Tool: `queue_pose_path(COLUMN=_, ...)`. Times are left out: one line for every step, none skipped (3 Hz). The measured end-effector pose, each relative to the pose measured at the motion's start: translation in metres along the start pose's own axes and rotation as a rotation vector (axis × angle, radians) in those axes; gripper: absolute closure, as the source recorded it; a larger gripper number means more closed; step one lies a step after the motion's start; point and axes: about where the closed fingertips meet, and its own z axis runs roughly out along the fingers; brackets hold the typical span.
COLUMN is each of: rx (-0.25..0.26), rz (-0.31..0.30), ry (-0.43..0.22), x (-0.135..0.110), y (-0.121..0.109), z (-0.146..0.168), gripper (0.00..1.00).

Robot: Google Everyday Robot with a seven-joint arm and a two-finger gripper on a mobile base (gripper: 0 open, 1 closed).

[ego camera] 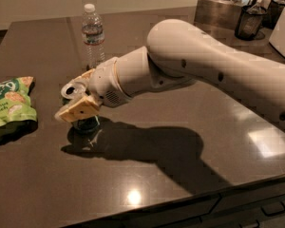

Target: Move green can near water bottle

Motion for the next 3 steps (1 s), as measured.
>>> queue_pose_path(rx=0.033, rz=0.029, ry=-0.01, x=-0.005, y=-0.01, z=-0.016, gripper=0.65)
queue_pose_path(rx=0.1, rz=0.053, ry=-0.002, x=-0.01, y=-0.032, z=-0.04, gripper=0.88)
queue_pose_path(rx=0.163, rz=0.081, ry=-0.011, x=-0.009, y=-0.058, z=-0.056, gripper=1.0)
